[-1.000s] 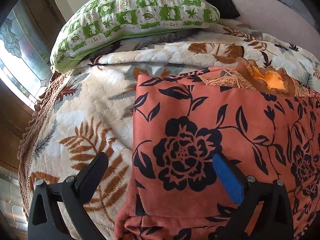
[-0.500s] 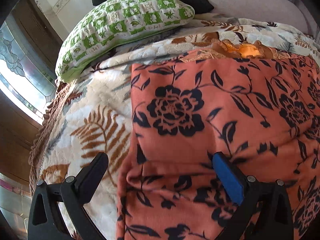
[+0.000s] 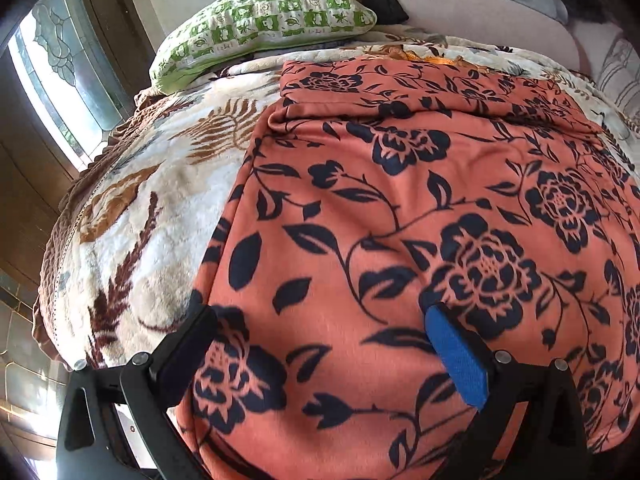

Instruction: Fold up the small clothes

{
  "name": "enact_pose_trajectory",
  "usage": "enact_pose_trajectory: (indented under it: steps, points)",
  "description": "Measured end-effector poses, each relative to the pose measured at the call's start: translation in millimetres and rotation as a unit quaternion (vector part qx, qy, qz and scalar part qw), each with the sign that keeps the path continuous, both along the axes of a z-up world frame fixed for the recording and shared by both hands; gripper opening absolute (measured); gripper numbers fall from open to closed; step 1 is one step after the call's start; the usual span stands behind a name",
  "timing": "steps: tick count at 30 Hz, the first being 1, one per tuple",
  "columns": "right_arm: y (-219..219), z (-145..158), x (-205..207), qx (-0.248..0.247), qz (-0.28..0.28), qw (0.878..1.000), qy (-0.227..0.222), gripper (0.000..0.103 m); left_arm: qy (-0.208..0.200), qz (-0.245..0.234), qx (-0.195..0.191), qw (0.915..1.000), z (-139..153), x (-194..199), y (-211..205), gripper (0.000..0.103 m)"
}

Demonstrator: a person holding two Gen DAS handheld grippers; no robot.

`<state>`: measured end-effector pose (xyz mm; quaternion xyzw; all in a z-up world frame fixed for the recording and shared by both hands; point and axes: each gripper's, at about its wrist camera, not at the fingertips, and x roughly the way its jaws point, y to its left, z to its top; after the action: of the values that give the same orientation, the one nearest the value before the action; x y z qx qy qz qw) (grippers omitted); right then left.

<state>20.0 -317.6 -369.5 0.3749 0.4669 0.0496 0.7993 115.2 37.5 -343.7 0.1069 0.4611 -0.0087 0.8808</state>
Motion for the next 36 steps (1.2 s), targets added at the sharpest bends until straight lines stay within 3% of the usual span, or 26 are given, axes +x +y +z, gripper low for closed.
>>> enact_pose_trajectory:
  steps: [6,9,11,12,13,16,21,24,25,26,27,28,30,36]
  points:
    - [2.2,5.4,-32.4,0.002,0.045,0.998,0.041,0.032,0.037,-0.008,-0.009,0.9993,9.9,-33.9,15.1,0.103]
    - [-19.2,30.7,-50.9,-0.019,0.036,0.999,0.004,0.035,0.01,0.01,-0.007,0.9999,31.8,-42.0,37.3,0.103]
    - [-38.8,48.6,-60.5,-0.051,0.011,0.999,-0.012,0.056,0.0,0.033,-0.007,0.9994,44.3,-38.3,56.7,0.103]
    - [-48.3,54.5,-62.9,-0.055,-0.003,0.998,-0.019,0.075,-0.001,0.044,-0.01,0.999,49.1,-35.5,66.3,0.103]
    - [-56.3,58.5,-64.7,-0.054,-0.015,0.998,-0.026,0.077,-0.003,0.055,-0.013,0.9984,52.9,-33.2,75.5,0.103]
    - [-69.3,50.8,-57.0,-0.038,-0.011,0.999,-0.001,0.077,0.017,0.079,-0.014,0.9966,53.7,-26.3,100.2,0.103]
    - [-69.8,8.3,-44.2,-0.01,-0.011,0.998,0.064,0.075,0.043,0.097,-0.005,0.9943,46.0,-33.7,126.6,0.103]
    - [-64.0,-8.1,-44.9,-0.004,-0.014,0.996,0.087,0.068,0.059,0.095,-0.015,0.9936,40.0,-38.7,131.7,0.103]
    - [-60.9,-5.5,-44.9,-0.018,-0.011,0.996,0.085,0.06,0.063,0.094,-0.019,0.9934,37.9,-39.9,132.1,0.103]
    - [-57.3,-3.9,-44.6,-0.028,-0.005,0.996,0.087,0.053,0.067,0.092,-0.022,0.9933,35.1,-40.2,132.1,0.101]
    - [-54.7,-2.7,-44.0,-0.032,-0.002,0.996,0.087,0.036,0.071,0.088,-0.022,0.9934,32.1,-39.6,130.1,0.093]
    - [-53.1,-2.2,-43.5,-0.028,0.001,0.996,0.086,0.033,0.075,0.083,-0.022,0.9935,28.5,-38.5,127.7,0.086]
    - [-47.1,-2.4,-41.9,-0.029,0.014,0.996,0.081,0.032,0.091,0.072,-0.028,0.9929,19.2,-35.6,122.3,0.059]
    - [-43.4,-4.7,-40.5,-0.043,0.013,0.995,0.091,0.034,0.108,0.062,-0.053,0.9908,4.6,-34.6,118.6,0.06]
